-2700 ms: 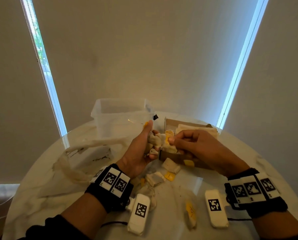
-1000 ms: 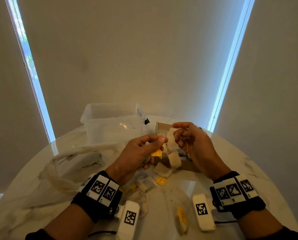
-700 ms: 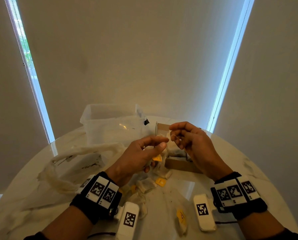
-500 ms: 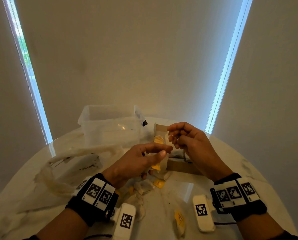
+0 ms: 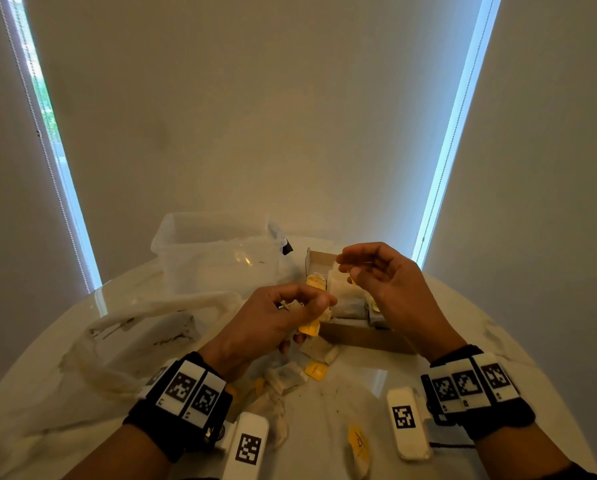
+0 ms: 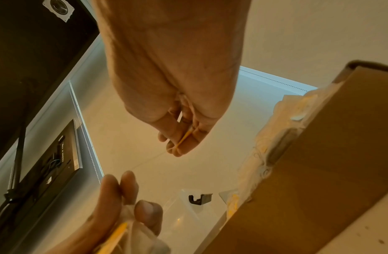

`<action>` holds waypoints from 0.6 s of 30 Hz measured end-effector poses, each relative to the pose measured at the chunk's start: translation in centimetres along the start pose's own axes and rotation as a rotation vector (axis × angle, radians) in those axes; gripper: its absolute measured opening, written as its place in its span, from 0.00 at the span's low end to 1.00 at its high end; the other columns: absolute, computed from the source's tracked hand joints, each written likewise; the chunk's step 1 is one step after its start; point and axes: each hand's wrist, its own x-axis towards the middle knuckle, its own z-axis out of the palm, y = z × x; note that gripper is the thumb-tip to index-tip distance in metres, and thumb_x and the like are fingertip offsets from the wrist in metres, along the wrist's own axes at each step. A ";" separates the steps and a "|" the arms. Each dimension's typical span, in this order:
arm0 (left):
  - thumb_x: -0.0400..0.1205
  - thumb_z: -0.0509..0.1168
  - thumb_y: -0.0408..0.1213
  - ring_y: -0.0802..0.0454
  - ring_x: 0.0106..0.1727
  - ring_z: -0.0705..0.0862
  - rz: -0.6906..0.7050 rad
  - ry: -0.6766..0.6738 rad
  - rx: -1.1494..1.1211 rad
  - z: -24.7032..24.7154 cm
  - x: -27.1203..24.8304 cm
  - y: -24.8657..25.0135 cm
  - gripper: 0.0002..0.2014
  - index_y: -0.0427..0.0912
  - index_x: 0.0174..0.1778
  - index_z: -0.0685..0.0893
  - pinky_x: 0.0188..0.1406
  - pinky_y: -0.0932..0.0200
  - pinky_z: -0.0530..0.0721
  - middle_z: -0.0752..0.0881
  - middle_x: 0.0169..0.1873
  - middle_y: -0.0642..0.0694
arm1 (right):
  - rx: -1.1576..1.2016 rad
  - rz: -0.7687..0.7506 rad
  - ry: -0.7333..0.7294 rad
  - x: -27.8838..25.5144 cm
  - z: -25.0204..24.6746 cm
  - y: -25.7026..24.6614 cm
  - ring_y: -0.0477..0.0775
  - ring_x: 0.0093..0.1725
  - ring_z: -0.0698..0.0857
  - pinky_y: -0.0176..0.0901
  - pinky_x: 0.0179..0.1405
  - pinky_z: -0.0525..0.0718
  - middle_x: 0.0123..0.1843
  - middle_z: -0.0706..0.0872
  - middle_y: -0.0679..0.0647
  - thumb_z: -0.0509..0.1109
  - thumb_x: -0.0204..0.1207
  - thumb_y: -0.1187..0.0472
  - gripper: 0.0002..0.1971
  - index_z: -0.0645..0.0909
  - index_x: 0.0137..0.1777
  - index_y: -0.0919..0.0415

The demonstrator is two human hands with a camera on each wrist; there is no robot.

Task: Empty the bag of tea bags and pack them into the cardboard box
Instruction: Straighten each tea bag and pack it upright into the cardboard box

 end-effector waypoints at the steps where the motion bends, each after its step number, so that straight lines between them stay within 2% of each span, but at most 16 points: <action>1: 0.87 0.72 0.52 0.57 0.31 0.82 0.009 -0.007 -0.004 0.0 0.0 0.0 0.11 0.53 0.56 0.96 0.27 0.60 0.79 0.92 0.41 0.52 | -0.011 0.000 0.020 0.0 -0.1 0.2 0.46 0.63 0.93 0.43 0.65 0.91 0.61 0.95 0.44 0.71 0.88 0.70 0.14 0.86 0.68 0.54; 4: 0.89 0.68 0.51 0.53 0.33 0.82 0.035 -0.038 -0.005 0.2 0.0 0.2 0.12 0.53 0.58 0.95 0.27 0.59 0.79 0.89 0.37 0.55 | -0.034 0.009 0.097 0.2 -0.2 0.6 0.42 0.63 0.92 0.39 0.64 0.91 0.61 0.94 0.41 0.73 0.88 0.66 0.13 0.87 0.67 0.50; 9: 0.90 0.62 0.54 0.54 0.31 0.82 0.068 -0.096 -0.030 0.2 -0.2 0.7 0.16 0.57 0.63 0.93 0.25 0.60 0.79 0.87 0.37 0.44 | -0.069 0.027 0.207 0.6 -0.4 1.4 0.41 0.61 0.92 0.38 0.62 0.89 0.60 0.94 0.41 0.77 0.86 0.57 0.09 0.88 0.63 0.46; 12: 0.89 0.62 0.55 0.49 0.36 0.83 0.073 -0.138 -0.037 0.1 -0.2 0.9 0.16 0.61 0.67 0.92 0.25 0.60 0.79 0.91 0.44 0.46 | -0.062 0.025 0.247 0.7 -0.5 1.6 0.43 0.60 0.92 0.37 0.60 0.91 0.59 0.94 0.42 0.78 0.85 0.56 0.08 0.88 0.62 0.47; 15: 0.91 0.64 0.48 0.49 0.34 0.83 0.089 -0.139 -0.025 -0.2 0.0 0.5 0.15 0.57 0.69 0.91 0.25 0.61 0.80 0.91 0.43 0.50 | -0.051 0.010 0.243 0.7 -0.5 1.6 0.42 0.59 0.93 0.34 0.57 0.90 0.57 0.95 0.42 0.78 0.85 0.58 0.07 0.89 0.59 0.47; 18: 0.90 0.66 0.46 0.55 0.31 0.82 0.107 -0.111 -0.025 -0.4 0.0 0.2 0.14 0.55 0.68 0.92 0.24 0.60 0.80 0.89 0.41 0.42 | -0.056 0.005 0.229 0.7 -0.4 1.6 0.39 0.58 0.92 0.28 0.52 0.89 0.55 0.95 0.40 0.78 0.85 0.59 0.06 0.89 0.58 0.47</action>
